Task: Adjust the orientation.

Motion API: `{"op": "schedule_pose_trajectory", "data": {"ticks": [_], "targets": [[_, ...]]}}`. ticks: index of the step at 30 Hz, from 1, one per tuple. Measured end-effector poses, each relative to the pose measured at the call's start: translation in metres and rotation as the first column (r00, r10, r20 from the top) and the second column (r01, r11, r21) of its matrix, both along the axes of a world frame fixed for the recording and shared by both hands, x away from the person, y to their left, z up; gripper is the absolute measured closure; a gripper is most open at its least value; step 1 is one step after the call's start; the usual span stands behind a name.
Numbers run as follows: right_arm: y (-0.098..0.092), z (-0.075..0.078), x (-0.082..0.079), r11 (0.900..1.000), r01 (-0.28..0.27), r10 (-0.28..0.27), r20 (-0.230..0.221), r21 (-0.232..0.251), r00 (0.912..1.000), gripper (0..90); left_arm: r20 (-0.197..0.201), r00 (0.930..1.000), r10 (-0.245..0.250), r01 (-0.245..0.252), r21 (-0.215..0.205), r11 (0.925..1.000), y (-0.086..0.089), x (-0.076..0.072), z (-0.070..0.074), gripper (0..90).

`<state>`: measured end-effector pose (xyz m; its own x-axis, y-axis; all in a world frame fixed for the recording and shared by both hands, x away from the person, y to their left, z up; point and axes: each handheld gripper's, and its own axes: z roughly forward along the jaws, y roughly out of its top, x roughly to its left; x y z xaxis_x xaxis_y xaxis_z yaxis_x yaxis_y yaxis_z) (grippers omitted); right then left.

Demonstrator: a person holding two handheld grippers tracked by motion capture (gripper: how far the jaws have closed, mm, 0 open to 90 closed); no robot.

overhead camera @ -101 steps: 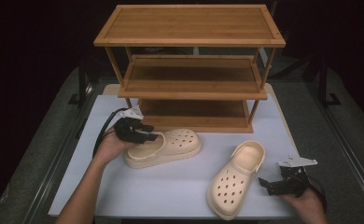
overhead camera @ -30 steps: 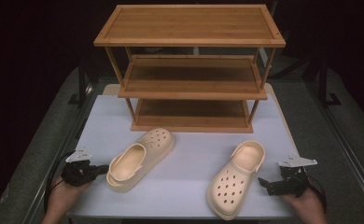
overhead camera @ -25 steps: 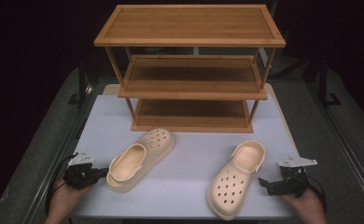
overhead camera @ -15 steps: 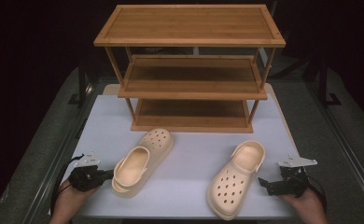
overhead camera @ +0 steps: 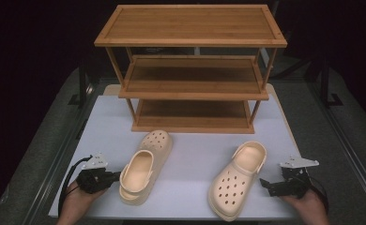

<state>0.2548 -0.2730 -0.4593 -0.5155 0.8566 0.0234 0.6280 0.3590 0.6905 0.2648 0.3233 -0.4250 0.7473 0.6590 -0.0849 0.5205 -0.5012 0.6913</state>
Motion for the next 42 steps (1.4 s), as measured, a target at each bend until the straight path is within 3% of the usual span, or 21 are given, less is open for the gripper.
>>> {"op": "schedule_pose_trajectory", "data": {"ticks": [5, 8, 10, 13, 17, 20, 22, 24, 26, 31, 35, 36, 42], "targets": [[0.000, 0.000, 0.000, 1.000, 0.000, 0.000, -0.001, 0.000, 1.0000, 0.0, 0.048, 0.9974, 0.054, -0.056, 0.041, 0.9976, 0.008, 0.005, 0.002, 69.8], [0.000, 0.000, 0.000, 1.000, 0.000, 0.000, -0.001, 0.000, 1.0000, 0.0, 0.076, 0.9901, 0.118, -0.123, 0.065, 0.9902, 0.016, 0.012, 0.005, 49.7], [0.000, 0.000, 0.000, 1.000, 0.001, -0.001, 0.000, -0.001, 1.0000, 0.0, 0.107, 0.9806, 0.164, -0.172, 0.067, 0.9829, 0.019, 0.017, 0.006, 34.5], [0.000, 0.000, 0.000, 1.000, 0.001, -0.001, -0.001, -0.001, 1.0000, 0.0, 0.108, 0.9704, 0.216, -0.225, 0.084, 0.9707, 0.023, 0.028, 0.004, 15.3], [0.000, 0.000, 0.000, 1.000, 0.001, -0.001, -0.001, 0.000, 1.0000, 0.0, 0.087, 0.9634, 0.254, -0.262, 0.109, 0.9588, 0.027, 0.039, -0.004, 0.5], [0.000, 0.000, 0.000, 1.000, 0.000, 0.000, -0.003, 0.003, 1.0000, 0.0, 0.082, 0.9595, 0.270, -0.279, 0.131, 0.9514, 0.031, 0.042, -0.012, 0.0], [0.000, 0.000, 0.001, 1.000, -0.001, 0.001, -0.004, 0.003, 1.0000, 0.0, 0.069, 0.9628, 0.261, -0.268, 0.134, 0.9539, 0.033, 0.044, -0.018, 0.0], [0.000, 0.000, 0.001, 1.000, 0.000, 0.000, -0.005, 0.003, 1.0000, 0.0, 0.055, 0.9631, 0.264, -0.268, 0.095, 0.9588, 0.038, 0.044, -0.023, 0.0], [0.000, 0.001, 0.001, 1.000, -0.003, 0.003, -0.007, 0.005, 1.0000, 0.0, 0.070, 0.9647, 0.254, -0.259, 0.071, 0.9633, 0.041, 0.043, -0.025, 0.0], [-0.004, 0.005, -0.001, 1.000, -0.016, 0.016, -0.016, 0.014, 0.9997, 0.0, 0.072, 0.9647, 0.253, -0.258, 0.075, 0.9632, 0.041, 0.043, -0.025, 0.0], [-0.009, 0.013, -0.008, 0.999, -0.029, 0.028, 0.011, 0.041, 0.9995, 9.5, 0.074, 0.9645, 0.253, -0.259, 0.075, 0.9631, 0.041, 0.043, -0.026, 0.0], [-0.010, 0.015, -0.010, 0.998, -0.034, 0.033, 0.016, 0.048, 0.9993, 16.4, 0.075, 0.9644, 0.254, -0.259, 0.075, 0.9630, 0.041, 0.043, -0.026, 0.0], [-0.010, 0.027, -0.025, 0.991, -0.089, 0.084, 0.046, 0.104, 0.9954, 38.3, 0.075, 0.9642, 0.254, -0.260, 0.074, 0.9628, 0.041, 0.042, -0.026, 0.0]]}}
